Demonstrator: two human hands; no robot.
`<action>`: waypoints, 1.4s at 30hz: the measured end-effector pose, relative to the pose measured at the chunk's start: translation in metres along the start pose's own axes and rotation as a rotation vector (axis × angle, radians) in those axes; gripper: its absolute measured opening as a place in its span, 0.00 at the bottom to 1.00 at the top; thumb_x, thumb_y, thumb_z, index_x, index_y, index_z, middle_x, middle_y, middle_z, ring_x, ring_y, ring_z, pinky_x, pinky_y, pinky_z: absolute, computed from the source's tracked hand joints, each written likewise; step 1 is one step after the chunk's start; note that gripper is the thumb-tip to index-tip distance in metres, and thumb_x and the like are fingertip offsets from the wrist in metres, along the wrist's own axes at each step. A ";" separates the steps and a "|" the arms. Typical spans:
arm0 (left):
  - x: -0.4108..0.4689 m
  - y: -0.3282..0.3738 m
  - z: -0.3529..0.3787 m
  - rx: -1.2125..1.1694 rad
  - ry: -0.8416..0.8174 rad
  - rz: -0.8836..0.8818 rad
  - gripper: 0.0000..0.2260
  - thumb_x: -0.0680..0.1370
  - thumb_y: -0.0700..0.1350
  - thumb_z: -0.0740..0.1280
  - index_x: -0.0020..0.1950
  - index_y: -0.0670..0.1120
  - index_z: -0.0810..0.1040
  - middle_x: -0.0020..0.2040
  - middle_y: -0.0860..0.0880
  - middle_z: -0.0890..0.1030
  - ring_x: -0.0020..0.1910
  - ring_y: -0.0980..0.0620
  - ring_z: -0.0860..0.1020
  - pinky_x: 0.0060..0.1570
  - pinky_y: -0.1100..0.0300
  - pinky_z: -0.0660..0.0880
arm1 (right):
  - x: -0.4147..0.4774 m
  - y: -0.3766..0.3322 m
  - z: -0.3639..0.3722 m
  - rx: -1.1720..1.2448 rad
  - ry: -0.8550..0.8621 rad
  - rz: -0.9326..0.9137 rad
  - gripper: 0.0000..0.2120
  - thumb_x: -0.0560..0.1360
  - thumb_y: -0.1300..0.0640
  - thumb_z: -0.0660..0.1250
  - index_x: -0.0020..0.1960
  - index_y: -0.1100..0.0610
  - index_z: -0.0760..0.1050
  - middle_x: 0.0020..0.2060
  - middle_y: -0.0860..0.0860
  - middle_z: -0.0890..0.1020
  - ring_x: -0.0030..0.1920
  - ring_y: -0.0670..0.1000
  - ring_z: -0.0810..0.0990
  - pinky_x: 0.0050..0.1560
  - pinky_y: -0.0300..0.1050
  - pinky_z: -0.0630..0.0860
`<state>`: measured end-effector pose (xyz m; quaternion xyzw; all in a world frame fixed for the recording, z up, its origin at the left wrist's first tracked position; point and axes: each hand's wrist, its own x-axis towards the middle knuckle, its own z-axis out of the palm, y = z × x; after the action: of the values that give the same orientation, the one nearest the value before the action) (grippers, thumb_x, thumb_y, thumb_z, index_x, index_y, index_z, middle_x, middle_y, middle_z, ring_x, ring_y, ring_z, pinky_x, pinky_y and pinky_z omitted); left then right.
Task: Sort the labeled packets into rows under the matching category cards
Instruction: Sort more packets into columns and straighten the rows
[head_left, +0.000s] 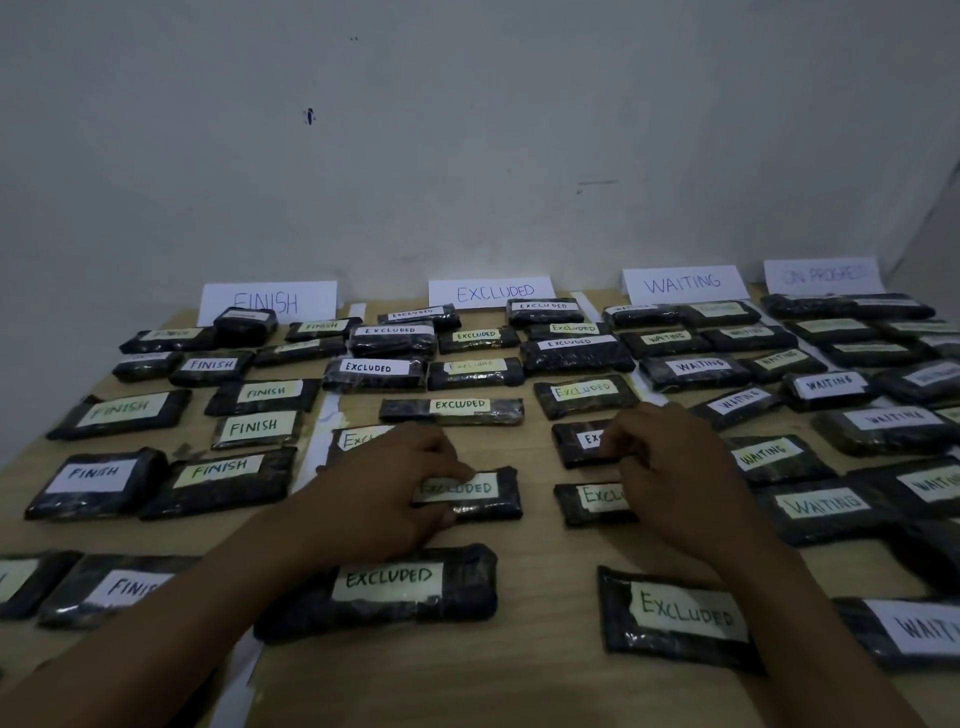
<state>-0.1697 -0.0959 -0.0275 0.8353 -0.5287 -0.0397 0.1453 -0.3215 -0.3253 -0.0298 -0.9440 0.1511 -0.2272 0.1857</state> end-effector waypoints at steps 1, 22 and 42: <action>0.006 0.003 0.002 0.015 0.014 0.010 0.19 0.76 0.54 0.68 0.67 0.57 0.74 0.60 0.60 0.71 0.61 0.64 0.66 0.62 0.63 0.68 | 0.000 0.003 -0.002 -0.003 -0.015 0.025 0.13 0.69 0.66 0.64 0.39 0.47 0.76 0.36 0.39 0.75 0.43 0.43 0.70 0.39 0.34 0.63; -0.033 0.028 0.029 -0.168 -0.027 0.118 0.15 0.76 0.66 0.56 0.55 0.61 0.75 0.48 0.63 0.69 0.48 0.62 0.71 0.49 0.60 0.72 | -0.070 -0.011 0.007 -0.162 -0.078 0.005 0.16 0.74 0.45 0.65 0.32 0.45 0.62 0.32 0.41 0.68 0.37 0.39 0.67 0.34 0.31 0.59; -0.005 -0.046 -0.005 -0.031 0.078 -0.216 0.29 0.74 0.63 0.52 0.68 0.50 0.74 0.68 0.54 0.72 0.66 0.54 0.68 0.59 0.63 0.61 | 0.082 -0.048 0.034 0.010 -0.234 -0.169 0.15 0.72 0.44 0.70 0.55 0.50 0.79 0.46 0.46 0.79 0.46 0.46 0.77 0.44 0.42 0.71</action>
<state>-0.1309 -0.0725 -0.0359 0.8861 -0.4287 -0.0307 0.1733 -0.2260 -0.3037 -0.0076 -0.9724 0.0474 -0.1313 0.1869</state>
